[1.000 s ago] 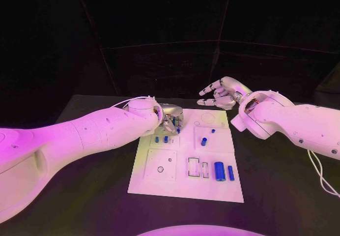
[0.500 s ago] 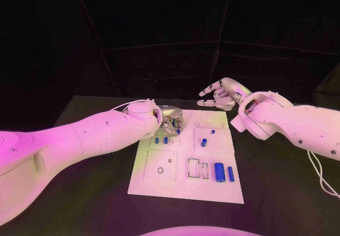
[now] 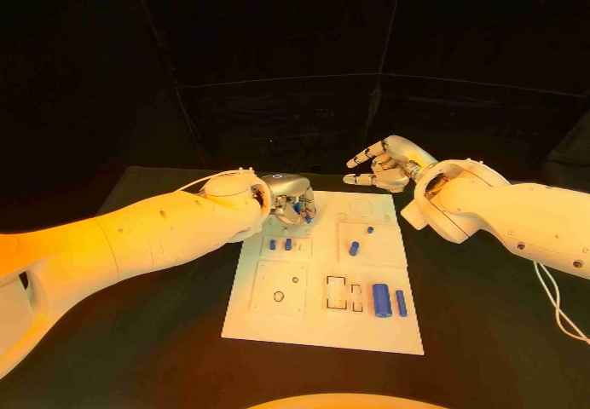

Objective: Assemble the parts on the task board

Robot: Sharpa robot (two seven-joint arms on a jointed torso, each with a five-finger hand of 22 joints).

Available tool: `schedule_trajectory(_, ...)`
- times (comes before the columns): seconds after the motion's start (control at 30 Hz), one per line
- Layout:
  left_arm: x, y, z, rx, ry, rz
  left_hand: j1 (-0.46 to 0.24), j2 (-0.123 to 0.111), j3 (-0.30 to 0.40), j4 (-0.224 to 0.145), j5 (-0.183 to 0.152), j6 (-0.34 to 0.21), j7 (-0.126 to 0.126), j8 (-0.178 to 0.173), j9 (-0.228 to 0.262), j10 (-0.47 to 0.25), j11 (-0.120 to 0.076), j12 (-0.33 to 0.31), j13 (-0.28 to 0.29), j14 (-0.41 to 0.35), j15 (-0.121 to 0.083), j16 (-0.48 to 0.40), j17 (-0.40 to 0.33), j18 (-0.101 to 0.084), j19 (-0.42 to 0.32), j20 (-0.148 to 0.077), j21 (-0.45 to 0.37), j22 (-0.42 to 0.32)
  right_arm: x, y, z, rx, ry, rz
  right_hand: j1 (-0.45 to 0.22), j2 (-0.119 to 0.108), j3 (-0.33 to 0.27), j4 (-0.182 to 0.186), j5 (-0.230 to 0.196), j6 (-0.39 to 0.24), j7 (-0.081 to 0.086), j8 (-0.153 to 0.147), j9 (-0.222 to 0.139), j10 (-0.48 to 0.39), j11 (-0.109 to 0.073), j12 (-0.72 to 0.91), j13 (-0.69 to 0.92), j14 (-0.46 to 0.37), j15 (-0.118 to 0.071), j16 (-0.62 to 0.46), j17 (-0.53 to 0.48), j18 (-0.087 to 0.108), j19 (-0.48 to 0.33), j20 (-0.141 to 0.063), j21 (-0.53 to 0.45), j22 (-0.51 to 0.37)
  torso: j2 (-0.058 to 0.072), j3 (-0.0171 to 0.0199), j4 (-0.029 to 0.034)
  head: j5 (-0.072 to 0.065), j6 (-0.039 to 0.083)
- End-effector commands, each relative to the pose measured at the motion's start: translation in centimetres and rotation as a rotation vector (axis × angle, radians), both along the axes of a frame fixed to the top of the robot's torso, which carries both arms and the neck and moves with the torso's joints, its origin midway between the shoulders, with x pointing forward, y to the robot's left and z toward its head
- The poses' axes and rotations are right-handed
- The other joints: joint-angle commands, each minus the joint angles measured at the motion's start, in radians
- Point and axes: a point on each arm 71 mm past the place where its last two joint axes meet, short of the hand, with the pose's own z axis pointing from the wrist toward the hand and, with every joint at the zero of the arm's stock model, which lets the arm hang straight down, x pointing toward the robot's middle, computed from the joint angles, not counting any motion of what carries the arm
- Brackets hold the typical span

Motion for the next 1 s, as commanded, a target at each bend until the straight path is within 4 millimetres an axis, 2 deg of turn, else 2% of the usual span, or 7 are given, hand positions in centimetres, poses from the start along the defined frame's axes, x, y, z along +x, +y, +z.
schedule_trajectory(0.03, 0.0, 0.6, 0.6, -0.035, -0.027, 0.012, -0.012, -0.005, 0.006, -0.002, -0.001, 0.007, -0.003, 0.001, 0.001, 0.008, 0.000, -0.006, 0.001, 0.038, -0.004, 0.007, 0.001, -0.011, 0.007, 0.001, 0.007, 0.002, 0.0, 0.1, 0.1, 0.000, -0.003, 0.010, -0.001, 0.007, -0.004, -0.004, 0.004, 0.005, 0.000, 0.006, -0.001, -0.006, 0.000, -0.001, 0.039, 0.068, -0.007, -0.004, 0.080, 0.006, -0.008, 0.000, -0.006, -0.001, -0.001, 0.0017, 0.0005, 0.002, 0.002)
schedule_trajectory(0.53, -0.2, 4.3, 0.4, 0.010, 0.030, 0.074, -0.024, -0.016, 0.007, -0.006, -0.002, 0.010, -0.003, -0.003, -0.003, 0.011, 0.000, -0.010, 0.000, 0.036, -0.004, 0.005, -0.006, -0.012, 0.006, 0.001, 0.010, 0.006, 0.1, 0.0, 0.0, -0.002, -0.001, 0.007, -0.001, 0.008, -0.004, -0.004, 0.004, 0.006, 0.000, 0.006, -0.001, -0.006, 0.000, -0.001, 0.040, 0.068, -0.007, -0.004, 0.079, 0.006, -0.008, 0.000, -0.007, -0.002, 0.002, 0.0013, -0.0025, 0.003, 0.003)
schedule_trajectory(0.67, -0.2, 4.8, 0.2, 0.025, 0.048, 0.083, -0.027, -0.018, 0.007, -0.007, -0.002, 0.010, -0.003, -0.004, -0.004, 0.011, 0.000, -0.011, 0.000, 0.036, -0.004, 0.004, -0.009, -0.012, 0.006, 0.001, 0.010, 0.006, 0.1, 0.0, 0.0, -0.002, -0.001, 0.008, -0.001, 0.008, -0.004, -0.004, 0.004, 0.006, 0.000, 0.006, -0.001, -0.006, 0.000, -0.001, 0.040, 0.068, -0.007, -0.004, 0.079, 0.006, -0.008, 0.000, -0.007, -0.002, 0.001, 0.0022, -0.0026, 0.004, 0.000)
schedule_trajectory(0.9, 0.0, 5.2, -0.4, 0.045, 0.072, 0.098, -0.033, -0.022, 0.006, -0.006, -0.002, 0.010, -0.003, -0.006, -0.006, 0.011, 0.001, -0.014, -0.001, 0.035, -0.003, 0.002, -0.013, -0.011, 0.005, 0.001, 0.008, 0.005, 0.1, 0.1, 0.0, -0.002, -0.001, 0.011, -0.001, 0.008, -0.004, -0.004, 0.004, 0.006, 0.000, 0.006, -0.001, -0.006, 0.000, -0.001, 0.040, 0.068, -0.007, -0.004, 0.079, 0.006, -0.008, 0.000, -0.007, -0.002, 0.003, 0.0014, -0.0047, 0.008, -0.004)
schedule_trajectory(1.0, 0.0, 5.3, -0.6, 0.051, 0.080, 0.104, -0.035, -0.022, 0.006, -0.006, -0.002, 0.009, -0.003, -0.007, -0.006, 0.011, 0.001, -0.014, -0.001, 0.035, -0.003, 0.001, -0.014, -0.011, 0.004, 0.001, 0.007, 0.004, 0.1, 0.2, 0.0, -0.001, -0.001, 0.011, -0.001, 0.008, -0.004, -0.004, 0.004, 0.006, 0.000, 0.006, -0.001, -0.006, 0.000, -0.001, 0.040, 0.068, -0.007, -0.004, 0.079, 0.006, -0.008, 0.000, -0.007, -0.002, 0.001, 0.0017, -0.0027, 0.007, -0.006)
